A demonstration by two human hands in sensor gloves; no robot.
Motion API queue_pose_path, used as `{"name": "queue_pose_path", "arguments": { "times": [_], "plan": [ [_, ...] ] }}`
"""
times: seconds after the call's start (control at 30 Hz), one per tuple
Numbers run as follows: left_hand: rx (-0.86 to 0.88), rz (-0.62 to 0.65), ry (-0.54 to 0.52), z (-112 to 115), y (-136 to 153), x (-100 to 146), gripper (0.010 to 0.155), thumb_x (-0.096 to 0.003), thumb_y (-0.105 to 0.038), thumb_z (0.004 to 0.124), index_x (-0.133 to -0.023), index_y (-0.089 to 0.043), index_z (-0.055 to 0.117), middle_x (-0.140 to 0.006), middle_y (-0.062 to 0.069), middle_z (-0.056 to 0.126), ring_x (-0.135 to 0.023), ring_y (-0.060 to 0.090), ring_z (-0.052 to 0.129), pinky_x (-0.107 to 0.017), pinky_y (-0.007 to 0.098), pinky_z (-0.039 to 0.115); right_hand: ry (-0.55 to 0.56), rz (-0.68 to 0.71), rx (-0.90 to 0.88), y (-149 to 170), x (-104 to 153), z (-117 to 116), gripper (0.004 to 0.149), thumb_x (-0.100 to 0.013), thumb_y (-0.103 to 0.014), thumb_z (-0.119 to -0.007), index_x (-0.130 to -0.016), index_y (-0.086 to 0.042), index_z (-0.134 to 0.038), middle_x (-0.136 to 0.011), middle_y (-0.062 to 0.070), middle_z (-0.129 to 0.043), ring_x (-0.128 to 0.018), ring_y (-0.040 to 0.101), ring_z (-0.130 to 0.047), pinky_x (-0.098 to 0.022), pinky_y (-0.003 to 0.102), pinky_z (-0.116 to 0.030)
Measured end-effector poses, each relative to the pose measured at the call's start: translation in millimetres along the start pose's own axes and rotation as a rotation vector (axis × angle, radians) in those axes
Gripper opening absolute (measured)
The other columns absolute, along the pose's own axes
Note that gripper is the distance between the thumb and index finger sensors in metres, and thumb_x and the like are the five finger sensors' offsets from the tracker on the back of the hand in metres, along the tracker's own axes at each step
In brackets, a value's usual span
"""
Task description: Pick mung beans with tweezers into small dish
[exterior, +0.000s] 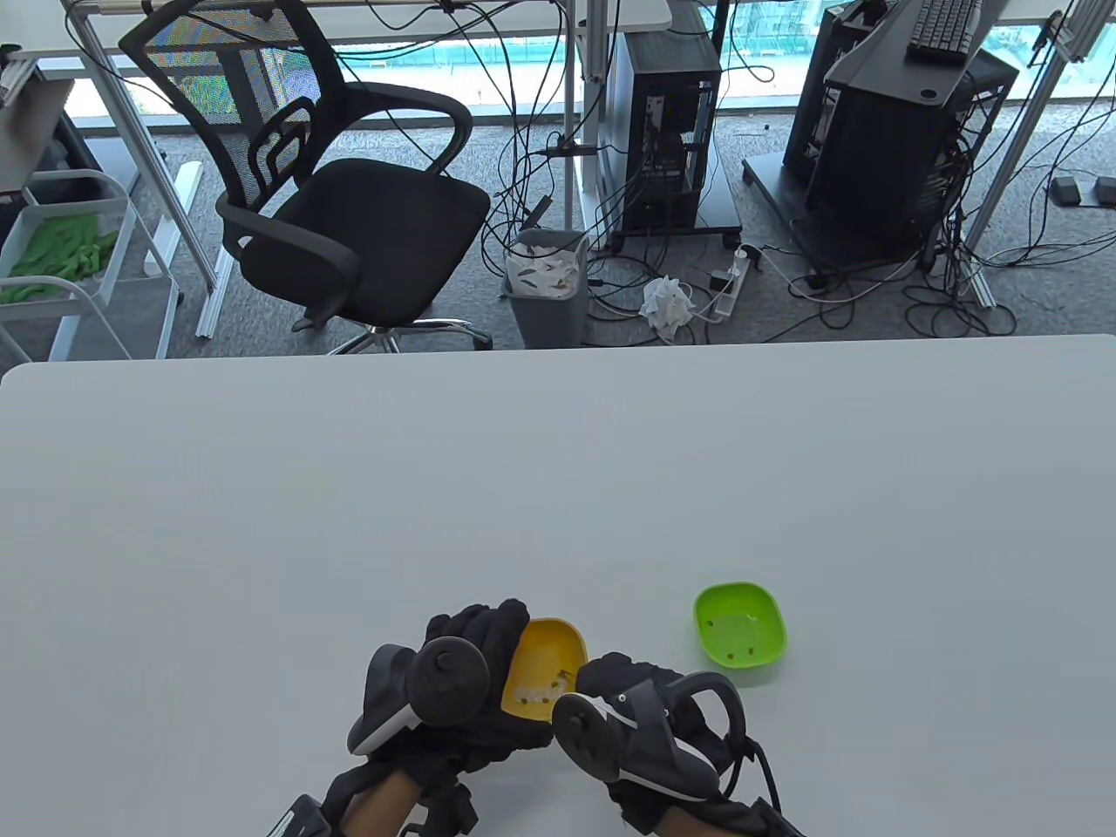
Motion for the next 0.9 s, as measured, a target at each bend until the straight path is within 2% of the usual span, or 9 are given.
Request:
{"name": "queue_pose_path", "arguments": {
  "times": [0.2,0.33,0.4,0.5,0.6,0.7,0.9],
  "plan": [
    [0.001,-0.001,0.002,0,0,0,0.121,-0.0321,-0.065,0.098,-0.115,-0.016,0.023,-0.118,0.011,0.038,-0.113,0.044,0.034,-0.079,0.063,0.019,0.105,-0.058,-0.095,21,7,23,0.034,-0.046,-0.031,-0.09,-0.068,-0.006,-0.098,-0.05,0.015,-0.098,-0.023,0.01,-0.093,-0.016,0.03,-0.086],
    [0.01,-0.004,0.0,-1,2,0,0.121,-0.0321,-0.065,0.098,-0.115,-0.016,0.023,-0.118,0.011,0.038,-0.113,0.044,0.034,-0.079,0.063,0.019,0.202,-0.21,-0.178,70,17,43,0.034,-0.046,-0.031,-0.09,-0.068,-0.006,-0.098,-0.05,0.015,-0.098,-0.023,0.01,-0.093,-0.016,0.03,-0.086],
    [0.017,-0.005,-0.001,-1,3,1,0.121,-0.0323,-0.065,0.098,-0.115,-0.016,0.023,-0.118,0.011,0.038,-0.113,0.044,0.034,-0.078,0.063,0.019,0.239,-0.323,-0.214,106,24,46,0.034,-0.046,-0.03,-0.09,-0.068,-0.005,-0.098,-0.05,0.015,-0.098,-0.023,0.01,-0.092,-0.016,0.03,-0.086],
    [0.02,-0.004,-0.001,-1,3,1,0.121,-0.0321,-0.065,0.098,-0.115,-0.016,0.023,-0.118,0.011,0.038,-0.113,0.044,0.034,-0.078,0.064,0.019,0.236,-0.465,-0.248,152,33,36,0.034,-0.047,-0.03,-0.09,-0.068,-0.005,-0.098,-0.05,0.015,-0.098,-0.023,0.01,-0.092,-0.016,0.03,-0.086],
    [0.016,0.001,0.002,0,2,1,0.121,-0.0321,-0.065,0.097,-0.115,-0.016,0.023,-0.118,0.011,0.038,-0.113,0.044,0.034,-0.078,0.064,0.019,0.177,-0.545,-0.279,177,36,14,0.034,-0.046,-0.03,-0.09,-0.068,-0.005,-0.098,-0.049,0.016,-0.098,-0.023,0.01,-0.092,-0.015,0.03,-0.086],
    [0.014,0.006,0.003,1,2,1,0.121,-0.032,-0.065,0.097,-0.115,-0.016,0.023,-0.118,0.011,0.039,-0.113,0.044,0.034,-0.078,0.064,0.019,0.095,-0.576,-0.29,187,34,-8,0.034,-0.046,-0.03,-0.09,-0.067,-0.005,-0.098,-0.049,0.016,-0.098,-0.022,0.01,-0.092,-0.015,0.03,-0.086],
    [0.023,0.004,-0.014,-2,4,4,0.121,-0.032,-0.065,0.097,-0.115,-0.016,0.023,-0.118,0.01,0.039,-0.113,0.044,0.034,-0.078,0.063,0.019,0.099,-0.596,-0.31,190,35,-11,0.034,-0.046,-0.03,-0.09,-0.067,-0.005,-0.098,-0.049,0.015,-0.098,-0.022,0.01,-0.092,-0.015,0.03,-0.086]
  ]
}}
Point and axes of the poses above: the tracker on the back of each hand, its own y axis roughly to the little-finger side, its own x axis roughly from the fingertips to the wrist, z = x × y, the point moved 2 cm from there along -x, roughly from the wrist to the fingertips
